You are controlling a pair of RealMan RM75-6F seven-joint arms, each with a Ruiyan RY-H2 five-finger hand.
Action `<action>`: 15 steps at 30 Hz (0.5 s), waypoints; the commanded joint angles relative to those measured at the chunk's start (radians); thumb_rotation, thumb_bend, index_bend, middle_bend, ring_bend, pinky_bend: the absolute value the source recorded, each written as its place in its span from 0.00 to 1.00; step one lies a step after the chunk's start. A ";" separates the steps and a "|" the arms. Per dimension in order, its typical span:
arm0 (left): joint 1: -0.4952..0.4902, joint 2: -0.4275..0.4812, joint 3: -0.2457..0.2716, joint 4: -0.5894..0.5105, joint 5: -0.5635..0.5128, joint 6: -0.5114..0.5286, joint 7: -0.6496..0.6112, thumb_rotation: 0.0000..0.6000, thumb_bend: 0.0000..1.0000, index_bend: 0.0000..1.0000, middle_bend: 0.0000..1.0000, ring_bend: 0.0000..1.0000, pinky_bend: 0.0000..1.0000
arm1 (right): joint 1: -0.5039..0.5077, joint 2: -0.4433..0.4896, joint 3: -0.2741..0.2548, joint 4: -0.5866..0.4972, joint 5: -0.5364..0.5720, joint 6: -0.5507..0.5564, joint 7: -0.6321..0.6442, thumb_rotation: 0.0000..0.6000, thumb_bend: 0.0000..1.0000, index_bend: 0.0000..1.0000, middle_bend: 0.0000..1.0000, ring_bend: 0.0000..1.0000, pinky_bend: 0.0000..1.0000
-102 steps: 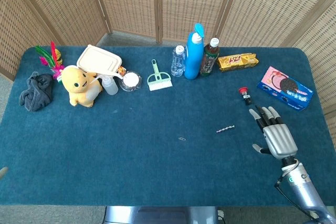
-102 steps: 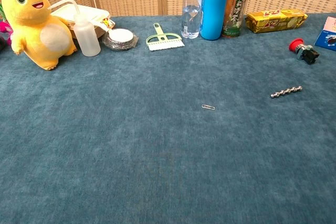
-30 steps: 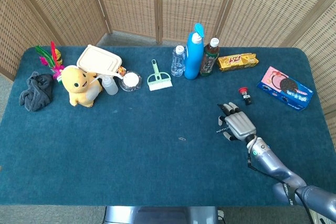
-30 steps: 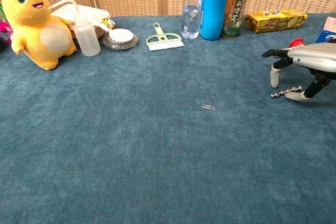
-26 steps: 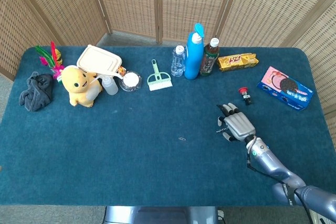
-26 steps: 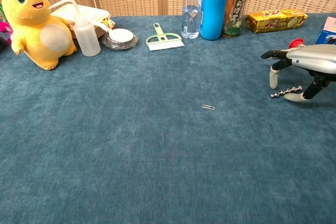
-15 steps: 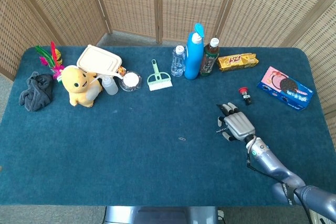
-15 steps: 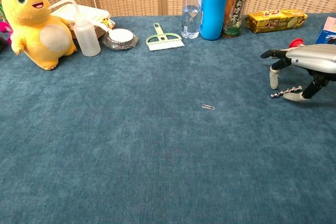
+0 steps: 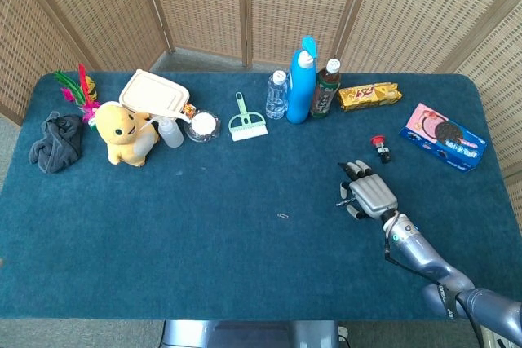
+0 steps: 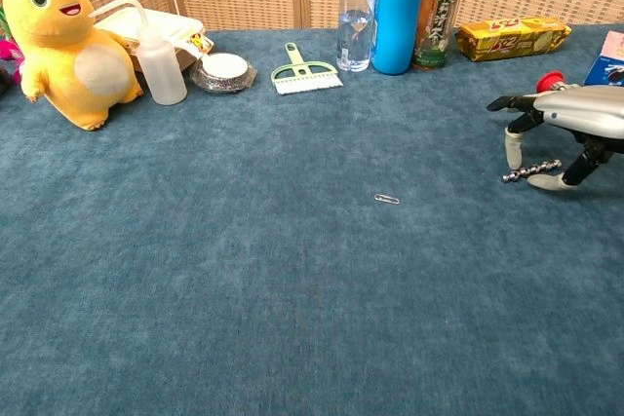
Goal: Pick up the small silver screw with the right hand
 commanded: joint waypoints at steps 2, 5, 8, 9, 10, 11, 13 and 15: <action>0.000 0.000 0.000 0.000 0.000 0.000 0.001 1.00 0.36 0.00 0.00 0.00 0.05 | 0.001 0.000 0.001 0.001 -0.002 0.002 0.001 1.00 0.39 0.48 0.06 0.00 0.00; 0.001 0.000 0.000 -0.001 0.000 0.001 0.001 1.00 0.36 0.00 0.00 0.00 0.05 | 0.003 0.003 0.003 -0.003 -0.001 0.003 -0.002 1.00 0.39 0.50 0.06 0.00 0.00; 0.001 0.000 0.001 0.001 0.000 0.000 -0.002 1.00 0.36 0.00 0.00 0.00 0.05 | 0.004 0.004 0.005 -0.006 0.002 0.001 -0.005 1.00 0.39 0.50 0.06 0.00 0.00; 0.001 0.001 0.001 0.000 0.000 0.001 -0.003 1.00 0.36 0.00 0.00 0.00 0.05 | 0.004 0.003 0.005 -0.005 0.004 -0.001 -0.006 1.00 0.39 0.50 0.06 0.00 0.00; 0.002 0.001 0.001 0.000 0.000 0.001 -0.003 1.00 0.36 0.00 0.00 0.00 0.05 | 0.004 0.002 0.005 -0.005 0.005 -0.003 -0.006 1.00 0.39 0.50 0.06 0.00 0.00; 0.002 0.001 0.001 0.001 0.000 0.002 -0.004 1.00 0.36 0.00 0.00 0.00 0.05 | 0.004 0.001 0.005 -0.004 0.006 -0.004 -0.006 1.00 0.39 0.50 0.06 0.00 0.00; 0.002 0.001 0.001 0.001 -0.001 0.001 -0.005 1.00 0.36 0.00 0.00 0.00 0.05 | 0.004 -0.001 0.005 0.000 0.009 -0.004 -0.006 1.00 0.39 0.50 0.06 0.00 0.00; 0.002 0.002 0.001 0.002 -0.002 0.001 -0.006 1.00 0.36 0.00 0.00 0.00 0.05 | 0.004 -0.004 0.004 0.004 0.009 -0.005 -0.003 1.00 0.39 0.50 0.06 0.00 0.00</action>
